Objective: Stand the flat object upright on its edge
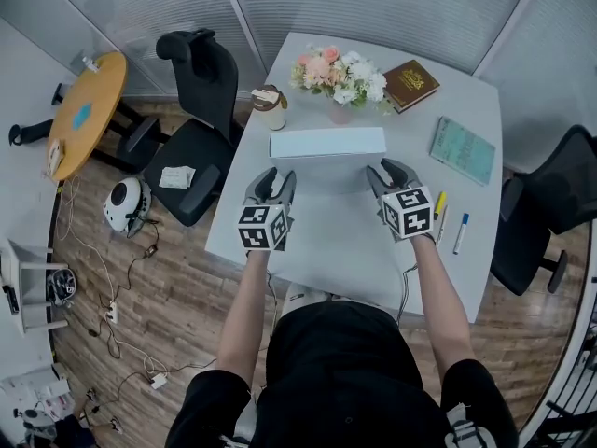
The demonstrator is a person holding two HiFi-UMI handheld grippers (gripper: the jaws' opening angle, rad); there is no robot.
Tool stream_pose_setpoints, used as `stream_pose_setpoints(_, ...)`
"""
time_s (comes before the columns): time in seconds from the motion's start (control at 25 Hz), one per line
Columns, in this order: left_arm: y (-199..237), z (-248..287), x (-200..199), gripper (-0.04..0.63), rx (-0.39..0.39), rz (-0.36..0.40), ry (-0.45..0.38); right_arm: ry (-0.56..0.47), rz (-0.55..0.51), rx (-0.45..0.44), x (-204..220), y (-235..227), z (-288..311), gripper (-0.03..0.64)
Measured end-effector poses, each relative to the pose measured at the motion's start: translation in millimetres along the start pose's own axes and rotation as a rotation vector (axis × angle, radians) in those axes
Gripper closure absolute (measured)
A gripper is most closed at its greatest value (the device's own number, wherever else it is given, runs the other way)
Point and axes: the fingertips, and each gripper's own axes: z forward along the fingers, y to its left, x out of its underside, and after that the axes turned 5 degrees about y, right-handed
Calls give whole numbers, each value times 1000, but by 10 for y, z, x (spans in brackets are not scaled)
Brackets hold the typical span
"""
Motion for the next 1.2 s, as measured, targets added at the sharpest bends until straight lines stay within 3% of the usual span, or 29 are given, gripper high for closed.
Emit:
stream_pose_setpoints(0.36,-17,-74,-63,420,-4,4,-11,-14,-1,27,2,-28,-88,469)
stream_pose_setpoints(1.2,-250,-416,38,422,-24,-19,-44,-37,-4,0,183,163,-271,519)
